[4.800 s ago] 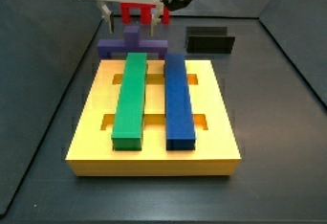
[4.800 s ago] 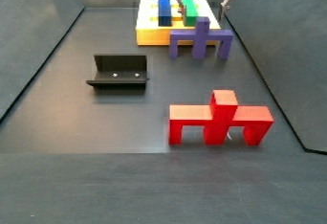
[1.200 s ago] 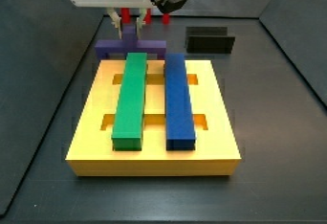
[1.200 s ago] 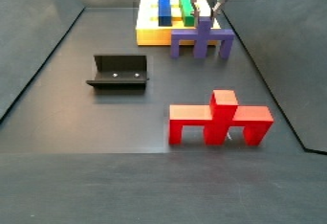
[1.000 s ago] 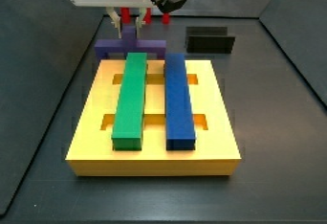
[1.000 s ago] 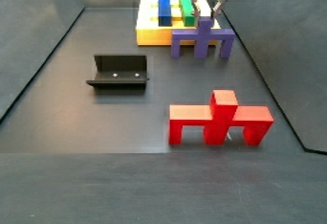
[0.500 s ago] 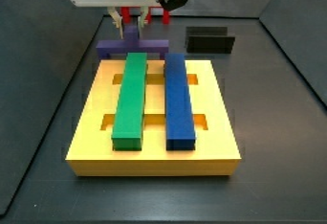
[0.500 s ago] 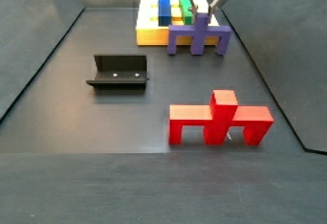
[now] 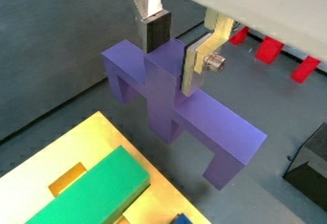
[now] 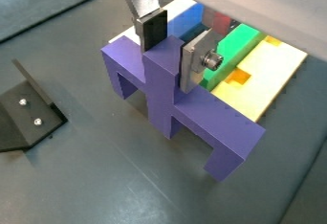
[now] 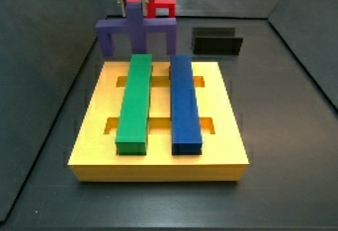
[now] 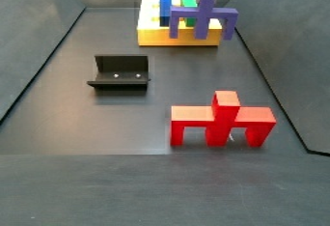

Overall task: Pick up the purple object. Move up. Move to above the board. Insert the purple object.
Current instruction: Move to above the board.

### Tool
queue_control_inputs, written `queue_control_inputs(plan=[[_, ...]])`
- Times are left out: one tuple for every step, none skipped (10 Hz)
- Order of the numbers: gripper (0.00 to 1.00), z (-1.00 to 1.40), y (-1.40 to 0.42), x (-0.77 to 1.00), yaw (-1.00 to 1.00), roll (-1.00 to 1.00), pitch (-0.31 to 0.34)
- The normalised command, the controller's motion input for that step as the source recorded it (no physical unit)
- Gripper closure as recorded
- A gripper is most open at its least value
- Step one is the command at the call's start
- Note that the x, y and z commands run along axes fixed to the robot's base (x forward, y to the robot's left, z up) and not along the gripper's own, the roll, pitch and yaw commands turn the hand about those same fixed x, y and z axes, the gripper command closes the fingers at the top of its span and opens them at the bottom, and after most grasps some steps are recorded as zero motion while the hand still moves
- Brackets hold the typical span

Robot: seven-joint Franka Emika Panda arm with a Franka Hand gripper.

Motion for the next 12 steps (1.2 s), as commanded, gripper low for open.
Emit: queue_control_inputs(plan=[[1.00, 1.40, 0.00, -0.01, 0.01, 0.02, 0.014], [1.00, 1.40, -0.01, -0.07, 0.00, -0.03, 0.032], [1.00, 1.40, 0.01, -0.01, 0.00, -0.05, 0.014], [1.00, 0.73, 0.00, 0.05, 0.00, -0.04, 0.080], [1.00, 0.50, 0.00, 0.05, -0.01, -0.04, 0.096], [1.00, 0.22, 0.01, 0.04, -0.01, -0.04, 0.073], [1.00, 0.45, -1.40, 0.67, -0.20, -0.12, 0.399], [1.00, 0.40, -1.40, 0.66, -0.18, -0.09, 0.405], [1.00, 0.38, -1.40, 0.74, -0.08, 0.02, 0.439], [1.00, 0.36, -1.40, 0.89, -0.04, 0.01, 0.361], [1.00, 0.13, -0.47, 0.33, -0.01, 0.08, 0.262], [1.00, 0.07, -0.23, 0.19, 0.00, 0.08, 0.204]])
